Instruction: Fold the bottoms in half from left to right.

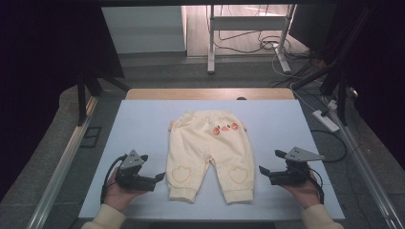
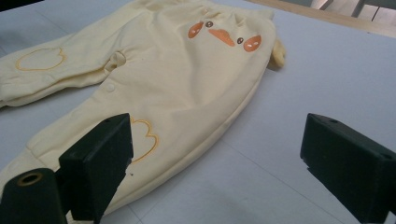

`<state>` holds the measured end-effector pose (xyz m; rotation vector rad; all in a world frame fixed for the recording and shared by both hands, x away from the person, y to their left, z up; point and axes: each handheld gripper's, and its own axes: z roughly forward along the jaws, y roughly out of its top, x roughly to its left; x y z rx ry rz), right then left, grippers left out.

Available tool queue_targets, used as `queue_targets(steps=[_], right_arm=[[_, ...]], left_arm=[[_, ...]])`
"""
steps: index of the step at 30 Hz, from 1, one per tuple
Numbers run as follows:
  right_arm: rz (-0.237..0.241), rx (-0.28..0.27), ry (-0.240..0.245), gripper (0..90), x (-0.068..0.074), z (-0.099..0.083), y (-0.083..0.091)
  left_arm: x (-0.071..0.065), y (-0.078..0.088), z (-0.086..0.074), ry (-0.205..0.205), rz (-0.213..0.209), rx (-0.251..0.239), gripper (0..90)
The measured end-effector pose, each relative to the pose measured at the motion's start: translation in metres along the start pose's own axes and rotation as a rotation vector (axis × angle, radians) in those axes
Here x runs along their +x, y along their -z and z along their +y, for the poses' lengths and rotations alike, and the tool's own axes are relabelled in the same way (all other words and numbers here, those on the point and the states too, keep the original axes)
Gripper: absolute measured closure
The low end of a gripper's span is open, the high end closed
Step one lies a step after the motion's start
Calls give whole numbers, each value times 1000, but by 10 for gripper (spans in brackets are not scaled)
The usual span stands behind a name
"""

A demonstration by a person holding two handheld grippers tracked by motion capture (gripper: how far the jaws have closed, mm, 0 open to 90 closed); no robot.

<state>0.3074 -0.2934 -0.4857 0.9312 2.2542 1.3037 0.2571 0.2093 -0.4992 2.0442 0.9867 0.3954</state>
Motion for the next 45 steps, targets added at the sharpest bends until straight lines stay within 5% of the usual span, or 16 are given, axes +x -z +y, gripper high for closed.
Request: queue_targets(steps=[45], right_arm=[[18,-5,-3,141,9,7,-13]], left_arm=[[9,-11,2,-2,-1,20,76]])
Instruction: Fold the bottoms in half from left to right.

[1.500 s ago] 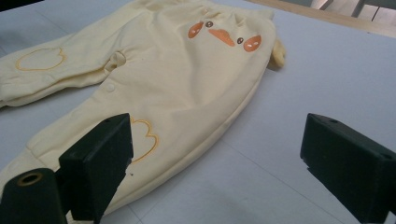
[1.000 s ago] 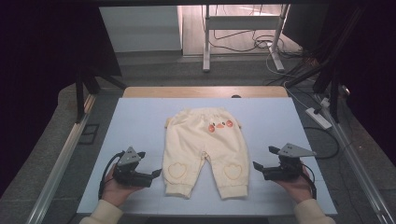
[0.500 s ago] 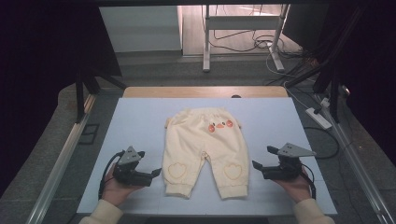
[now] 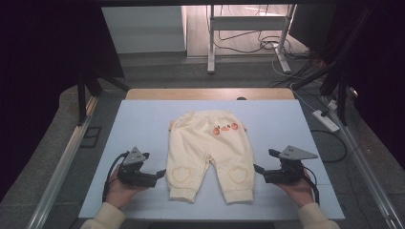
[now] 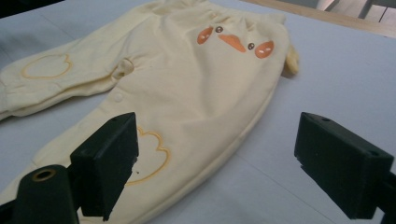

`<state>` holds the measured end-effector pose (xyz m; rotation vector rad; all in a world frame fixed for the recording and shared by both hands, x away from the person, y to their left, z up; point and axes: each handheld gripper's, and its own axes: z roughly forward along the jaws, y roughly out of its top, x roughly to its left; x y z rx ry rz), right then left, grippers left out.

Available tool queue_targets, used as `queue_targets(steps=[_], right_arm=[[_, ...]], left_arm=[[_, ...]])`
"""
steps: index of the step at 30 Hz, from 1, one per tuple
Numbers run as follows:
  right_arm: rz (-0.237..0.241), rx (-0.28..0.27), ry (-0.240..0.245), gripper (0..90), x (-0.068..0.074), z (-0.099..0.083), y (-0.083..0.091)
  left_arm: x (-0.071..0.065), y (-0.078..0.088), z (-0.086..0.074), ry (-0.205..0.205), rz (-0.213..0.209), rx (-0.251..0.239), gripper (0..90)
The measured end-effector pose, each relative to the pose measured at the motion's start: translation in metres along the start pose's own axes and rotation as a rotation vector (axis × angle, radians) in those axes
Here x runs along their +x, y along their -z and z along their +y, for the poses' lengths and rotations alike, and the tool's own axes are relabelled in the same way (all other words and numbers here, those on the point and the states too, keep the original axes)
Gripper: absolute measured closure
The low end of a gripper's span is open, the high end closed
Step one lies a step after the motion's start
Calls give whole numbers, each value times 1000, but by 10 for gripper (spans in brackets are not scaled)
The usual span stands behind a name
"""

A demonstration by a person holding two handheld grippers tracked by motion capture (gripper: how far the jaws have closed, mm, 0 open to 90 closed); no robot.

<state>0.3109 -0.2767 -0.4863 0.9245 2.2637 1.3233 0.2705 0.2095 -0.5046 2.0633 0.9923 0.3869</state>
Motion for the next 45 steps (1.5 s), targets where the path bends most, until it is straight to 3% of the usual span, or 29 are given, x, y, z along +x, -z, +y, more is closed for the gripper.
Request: queue_targets(steps=[15,26,31,36,45], right_arm=[[74,22,39,148,32,11,-25],[109,21,43,149,42,15,-34],[154,6,29,149,51,20,-39],[170,23,57,153,60,22,-48],[195,25,60,156,69,24,-56]], left_arm=[[-1,0,0,-2,-4,4,76],[-2,0,0,-4,-3,1,76],[-2,1,0,-7,1,-4,79],[-2,0,0,-6,-2,0,78],[-3,0,0,-12,5,5,79]])
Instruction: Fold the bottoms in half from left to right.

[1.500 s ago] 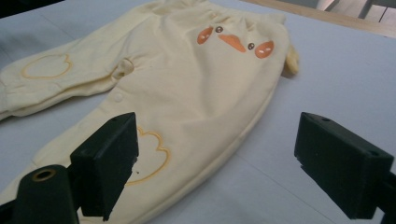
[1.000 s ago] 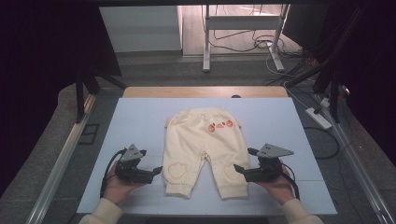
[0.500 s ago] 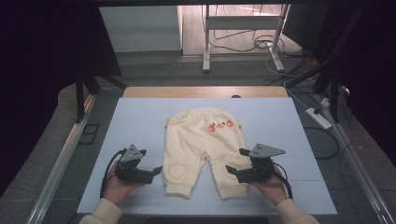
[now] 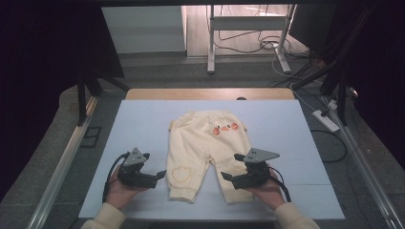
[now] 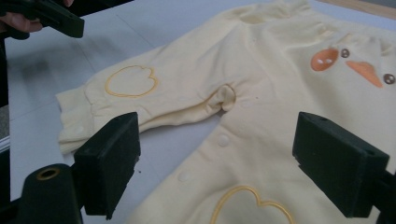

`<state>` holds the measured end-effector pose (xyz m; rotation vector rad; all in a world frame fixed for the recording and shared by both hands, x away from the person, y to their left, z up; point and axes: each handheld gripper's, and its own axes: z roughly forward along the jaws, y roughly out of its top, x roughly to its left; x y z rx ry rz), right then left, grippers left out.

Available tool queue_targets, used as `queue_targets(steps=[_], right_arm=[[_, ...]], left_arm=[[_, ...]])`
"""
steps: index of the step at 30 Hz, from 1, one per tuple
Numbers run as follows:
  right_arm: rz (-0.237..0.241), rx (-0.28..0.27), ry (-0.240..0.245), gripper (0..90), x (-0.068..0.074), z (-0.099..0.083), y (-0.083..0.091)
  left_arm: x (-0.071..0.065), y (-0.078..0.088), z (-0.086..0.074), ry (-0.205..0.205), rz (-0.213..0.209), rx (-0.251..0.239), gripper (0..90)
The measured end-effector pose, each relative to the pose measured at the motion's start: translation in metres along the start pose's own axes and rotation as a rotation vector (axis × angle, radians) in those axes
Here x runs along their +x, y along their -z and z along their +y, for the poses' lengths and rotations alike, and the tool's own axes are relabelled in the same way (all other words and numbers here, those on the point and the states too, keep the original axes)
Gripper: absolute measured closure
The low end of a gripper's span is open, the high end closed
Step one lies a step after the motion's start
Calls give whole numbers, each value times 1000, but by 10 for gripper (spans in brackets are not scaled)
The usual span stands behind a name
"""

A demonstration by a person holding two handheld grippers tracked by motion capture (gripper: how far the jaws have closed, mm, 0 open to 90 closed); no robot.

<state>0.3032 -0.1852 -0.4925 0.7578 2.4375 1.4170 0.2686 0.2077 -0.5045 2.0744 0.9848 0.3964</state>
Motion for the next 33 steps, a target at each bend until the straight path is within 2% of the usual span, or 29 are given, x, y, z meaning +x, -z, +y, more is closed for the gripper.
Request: queue_targets(steps=[7,13,22,33], right_arm=[[25,19,38,156,10,4,-13],[50,18,37,158,17,7,-20],[102,26,74,158,30,17,-39],[149,47,93,160,46,27,-62]], left_arm=[[0,0,0,3,-1,-3,78],[-1,0,0,-7,1,2,79],[-1,0,0,-5,2,2,78],[0,1,0,-3,3,-2,78]])
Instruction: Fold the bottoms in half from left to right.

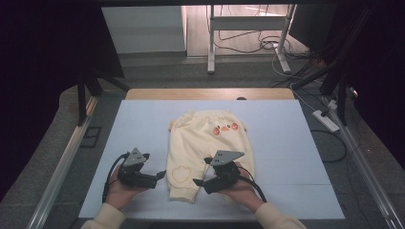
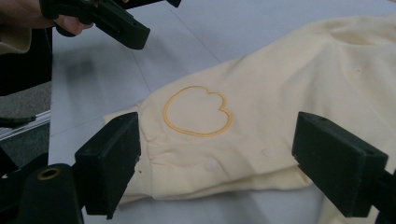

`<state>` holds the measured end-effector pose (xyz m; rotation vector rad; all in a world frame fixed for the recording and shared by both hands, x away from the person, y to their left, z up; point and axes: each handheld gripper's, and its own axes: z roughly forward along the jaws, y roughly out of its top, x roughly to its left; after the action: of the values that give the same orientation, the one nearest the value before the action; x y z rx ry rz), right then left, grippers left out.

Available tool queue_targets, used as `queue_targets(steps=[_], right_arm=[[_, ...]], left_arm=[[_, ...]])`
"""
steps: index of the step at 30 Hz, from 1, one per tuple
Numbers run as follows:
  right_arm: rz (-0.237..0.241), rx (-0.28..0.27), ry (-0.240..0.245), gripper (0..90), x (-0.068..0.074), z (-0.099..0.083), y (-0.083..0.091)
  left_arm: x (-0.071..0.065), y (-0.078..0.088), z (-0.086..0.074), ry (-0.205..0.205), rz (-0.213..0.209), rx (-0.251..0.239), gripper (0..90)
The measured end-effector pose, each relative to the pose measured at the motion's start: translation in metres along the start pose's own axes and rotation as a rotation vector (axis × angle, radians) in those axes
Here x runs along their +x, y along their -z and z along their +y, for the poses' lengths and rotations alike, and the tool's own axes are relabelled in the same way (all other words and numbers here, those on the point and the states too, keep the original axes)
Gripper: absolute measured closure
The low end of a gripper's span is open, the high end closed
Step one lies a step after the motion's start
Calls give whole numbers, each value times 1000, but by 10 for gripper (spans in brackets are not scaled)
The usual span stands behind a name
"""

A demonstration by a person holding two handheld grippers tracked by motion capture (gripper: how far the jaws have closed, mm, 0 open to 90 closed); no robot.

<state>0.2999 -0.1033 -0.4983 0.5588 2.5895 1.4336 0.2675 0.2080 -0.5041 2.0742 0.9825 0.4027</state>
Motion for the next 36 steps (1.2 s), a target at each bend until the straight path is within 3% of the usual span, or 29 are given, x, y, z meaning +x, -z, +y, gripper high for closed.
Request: queue_targets(steps=[15,22,29,36], right_arm=[[63,38,35,166,19,10,-27],[71,64,33,165,26,9,-38],[101,108,74,166,38,8,-51],[122,123,76,198,43,7,-56]], left_arm=[[0,1,0,3,0,-9,78],[0,2,0,7,2,-13,78],[1,1,0,9,1,-9,78],[2,2,0,10,1,-11,77]])
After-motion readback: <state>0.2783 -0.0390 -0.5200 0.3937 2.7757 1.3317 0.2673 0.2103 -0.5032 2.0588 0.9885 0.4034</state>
